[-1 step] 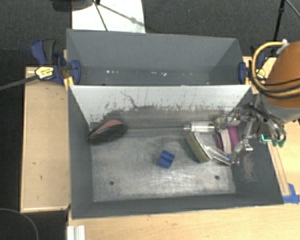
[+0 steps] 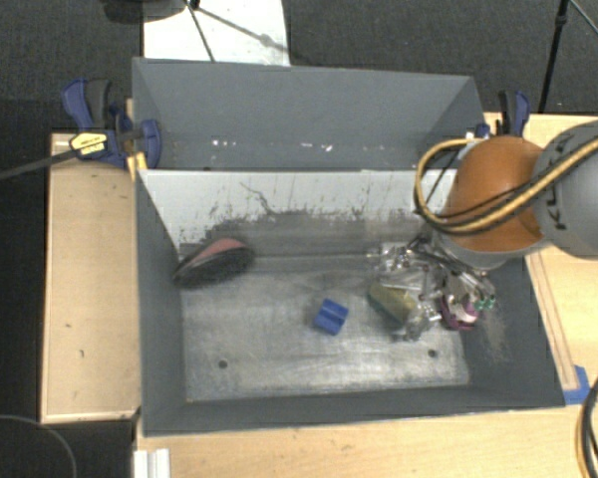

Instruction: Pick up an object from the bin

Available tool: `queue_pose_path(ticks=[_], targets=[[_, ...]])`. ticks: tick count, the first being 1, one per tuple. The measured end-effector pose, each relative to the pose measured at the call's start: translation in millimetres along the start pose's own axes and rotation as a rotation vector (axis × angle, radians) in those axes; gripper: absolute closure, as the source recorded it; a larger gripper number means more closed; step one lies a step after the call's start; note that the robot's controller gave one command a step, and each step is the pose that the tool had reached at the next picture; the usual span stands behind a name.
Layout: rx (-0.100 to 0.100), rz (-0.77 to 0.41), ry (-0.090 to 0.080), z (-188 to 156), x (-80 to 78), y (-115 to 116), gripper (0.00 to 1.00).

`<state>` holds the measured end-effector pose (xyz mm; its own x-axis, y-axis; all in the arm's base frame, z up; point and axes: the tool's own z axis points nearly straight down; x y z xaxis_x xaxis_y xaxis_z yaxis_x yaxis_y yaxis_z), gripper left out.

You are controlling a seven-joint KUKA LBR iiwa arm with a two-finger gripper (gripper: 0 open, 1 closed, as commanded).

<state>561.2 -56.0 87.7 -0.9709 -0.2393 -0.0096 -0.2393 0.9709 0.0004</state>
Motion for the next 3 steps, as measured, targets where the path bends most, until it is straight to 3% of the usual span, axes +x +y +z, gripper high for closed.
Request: queue_pose_path(ticks=[1,2,3], targets=[[0.002,-0.001,0.000,-2.1,0.3,-1.4,1.00],[0.002,-0.319,0.001,-109.9,-1.6,12.8,1.00],[0.000,-0.324,0.004,-129.6,-11.1,19.9,1.00]])
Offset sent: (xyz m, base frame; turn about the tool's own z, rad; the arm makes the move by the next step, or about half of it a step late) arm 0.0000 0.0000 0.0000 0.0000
